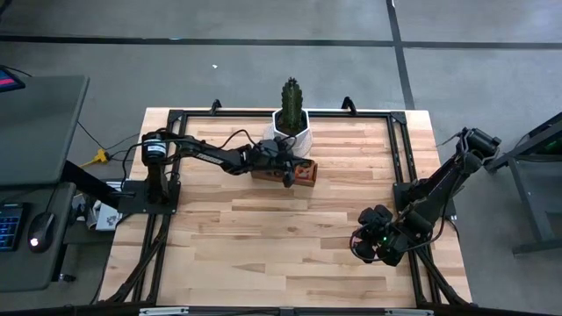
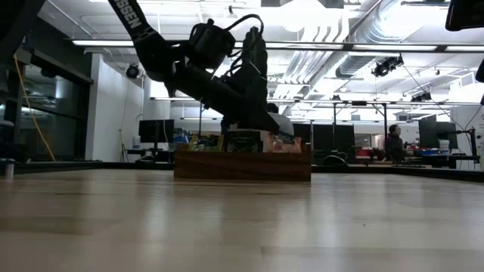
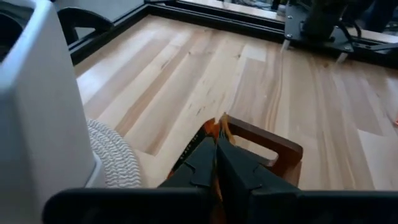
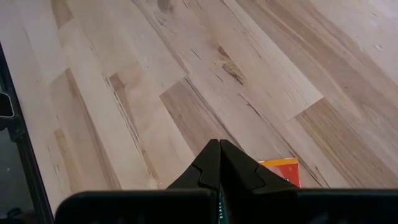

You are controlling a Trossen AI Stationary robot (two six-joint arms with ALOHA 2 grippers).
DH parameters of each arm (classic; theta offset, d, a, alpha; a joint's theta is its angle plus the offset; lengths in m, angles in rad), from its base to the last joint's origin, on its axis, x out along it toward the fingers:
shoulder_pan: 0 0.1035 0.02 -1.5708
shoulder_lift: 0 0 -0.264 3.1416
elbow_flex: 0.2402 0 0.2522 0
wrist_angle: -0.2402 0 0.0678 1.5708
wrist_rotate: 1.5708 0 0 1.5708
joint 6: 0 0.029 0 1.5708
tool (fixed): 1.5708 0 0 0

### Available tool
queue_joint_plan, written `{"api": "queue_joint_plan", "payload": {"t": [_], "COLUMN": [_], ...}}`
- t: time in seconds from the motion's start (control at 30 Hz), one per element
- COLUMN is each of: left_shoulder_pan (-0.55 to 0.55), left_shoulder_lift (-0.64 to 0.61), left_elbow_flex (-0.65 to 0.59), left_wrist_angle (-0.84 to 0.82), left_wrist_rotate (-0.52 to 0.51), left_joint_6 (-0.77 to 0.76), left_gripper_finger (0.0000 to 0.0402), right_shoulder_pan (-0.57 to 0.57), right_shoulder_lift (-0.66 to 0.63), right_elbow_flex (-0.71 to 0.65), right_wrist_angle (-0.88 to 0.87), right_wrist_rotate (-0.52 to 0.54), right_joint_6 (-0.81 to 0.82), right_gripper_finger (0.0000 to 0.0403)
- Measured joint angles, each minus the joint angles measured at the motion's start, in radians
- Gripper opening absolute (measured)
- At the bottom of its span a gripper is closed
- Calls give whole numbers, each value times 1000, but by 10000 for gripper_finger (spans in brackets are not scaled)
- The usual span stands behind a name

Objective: Pick & Place Tea
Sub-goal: Put the orange tea bag into the right section of the wooden organizer

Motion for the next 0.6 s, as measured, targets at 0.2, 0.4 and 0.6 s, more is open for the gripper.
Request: {"api": "queue_joint_plan", "payload": {"t": [0.2, 0.4, 0.6], "left_shoulder_pan": [4, 4, 3], "left_shoulder_lift": [0, 0, -59], "left_elbow_flex": [0, 0, 2], "left_wrist_angle": [36, 80, 123], "left_wrist_rotate": [-1, 34, 124], "left_joint_6": [3, 3, -8], "left_gripper_finger": [91, 172, 175], "right_shoulder_pan": [0, -2, 23], "right_shoulder_lift": [0, 0, -2], "right_elbow_flex": [0, 0, 0], "right_wrist_angle": [0, -14, -113], "right_wrist_rotate": [-3, -31, -155], "right_joint_6": [0, 12, 94], "right_gripper_finger": [0, 0, 0]}}
